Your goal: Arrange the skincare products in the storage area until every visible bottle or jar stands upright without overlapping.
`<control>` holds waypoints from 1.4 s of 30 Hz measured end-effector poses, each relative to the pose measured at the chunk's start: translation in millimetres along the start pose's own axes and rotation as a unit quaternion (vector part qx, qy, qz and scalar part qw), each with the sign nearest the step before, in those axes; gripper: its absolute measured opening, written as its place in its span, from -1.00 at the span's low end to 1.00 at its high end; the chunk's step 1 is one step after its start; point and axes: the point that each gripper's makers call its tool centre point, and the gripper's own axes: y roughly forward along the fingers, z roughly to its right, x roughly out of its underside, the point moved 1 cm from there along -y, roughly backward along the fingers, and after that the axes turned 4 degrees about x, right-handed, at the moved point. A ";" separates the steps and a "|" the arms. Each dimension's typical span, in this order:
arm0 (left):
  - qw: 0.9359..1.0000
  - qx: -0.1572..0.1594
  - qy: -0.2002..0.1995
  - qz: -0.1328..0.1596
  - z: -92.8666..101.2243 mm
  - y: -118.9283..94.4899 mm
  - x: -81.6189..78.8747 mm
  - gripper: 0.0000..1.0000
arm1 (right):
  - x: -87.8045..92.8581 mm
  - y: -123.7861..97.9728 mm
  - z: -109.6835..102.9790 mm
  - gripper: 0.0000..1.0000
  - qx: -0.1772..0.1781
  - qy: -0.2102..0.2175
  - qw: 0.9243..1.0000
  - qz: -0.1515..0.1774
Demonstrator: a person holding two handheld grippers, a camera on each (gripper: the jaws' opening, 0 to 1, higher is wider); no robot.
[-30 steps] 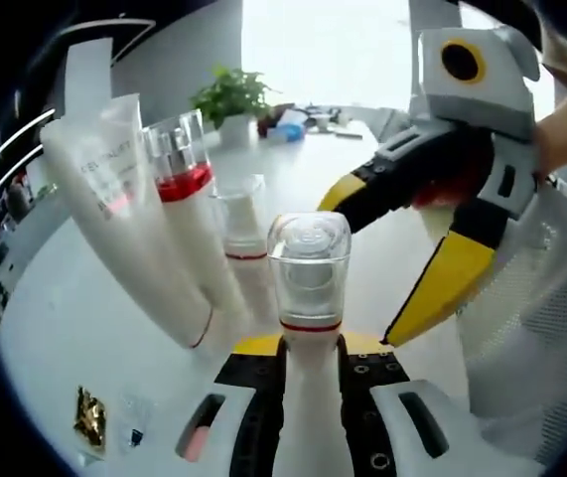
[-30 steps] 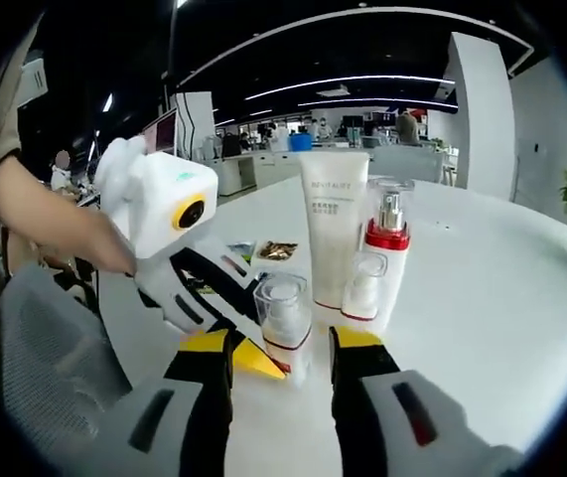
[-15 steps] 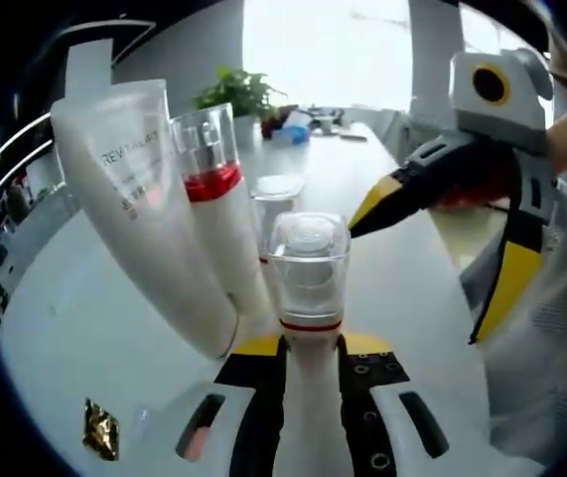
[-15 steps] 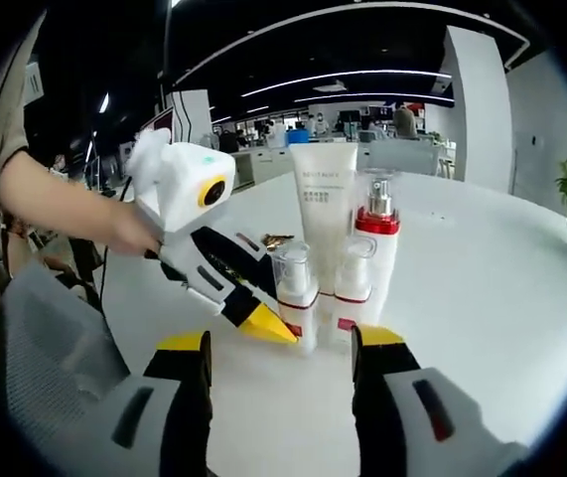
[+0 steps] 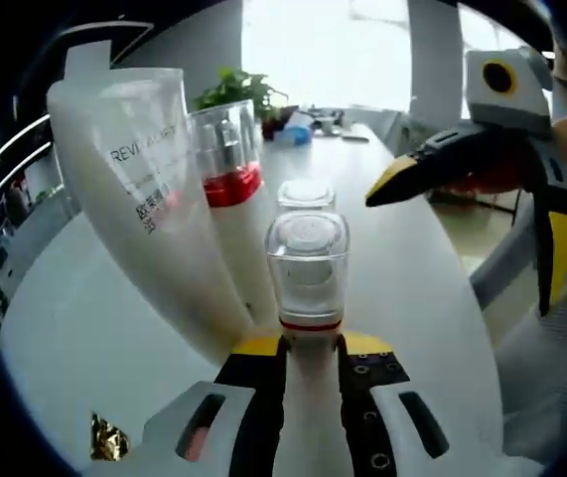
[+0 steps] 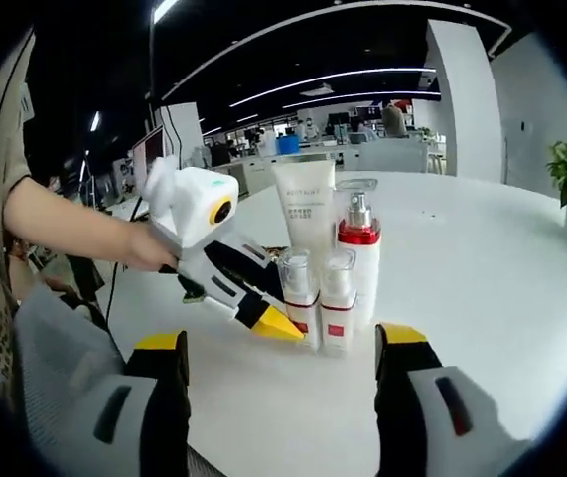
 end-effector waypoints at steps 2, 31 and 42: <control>1.000 0.001 -0.001 0.001 -0.8 0.4 -0.5 -0.66 | 0.4 0.0 0.6 0.62 0.001 0.000 1.000 0.000; 1.000 0.002 -0.004 -0.011 -0.9 -1.4 1.4 -0.55 | 18.4 -4.5 1.1 0.82 0.012 0.024 0.999 -0.026; 0.999 0.002 -0.022 -0.024 9.2 -17.8 4.8 -0.30 | 17.9 -4.4 -5.4 0.83 0.003 0.015 1.000 -0.026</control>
